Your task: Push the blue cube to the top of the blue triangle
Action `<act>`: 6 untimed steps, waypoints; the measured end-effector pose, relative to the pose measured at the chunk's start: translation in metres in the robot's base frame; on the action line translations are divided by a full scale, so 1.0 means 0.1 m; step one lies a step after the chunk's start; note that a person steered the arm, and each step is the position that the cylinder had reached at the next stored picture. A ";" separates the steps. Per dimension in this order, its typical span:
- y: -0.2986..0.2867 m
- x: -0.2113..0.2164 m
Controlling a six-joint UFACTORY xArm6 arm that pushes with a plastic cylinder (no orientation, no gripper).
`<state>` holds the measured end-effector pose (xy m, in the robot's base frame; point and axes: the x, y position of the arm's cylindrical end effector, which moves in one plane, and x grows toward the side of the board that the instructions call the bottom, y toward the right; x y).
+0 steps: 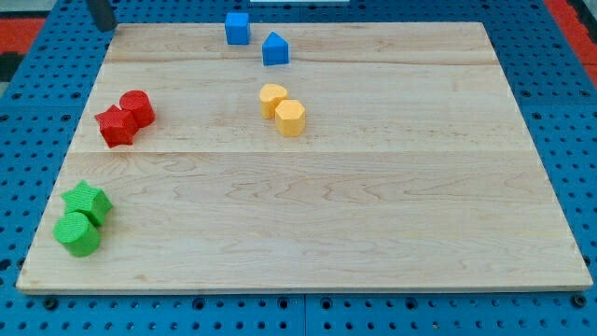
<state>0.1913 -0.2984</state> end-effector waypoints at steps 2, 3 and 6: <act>0.45 0.00; 0.51 0.00; 1.83 0.11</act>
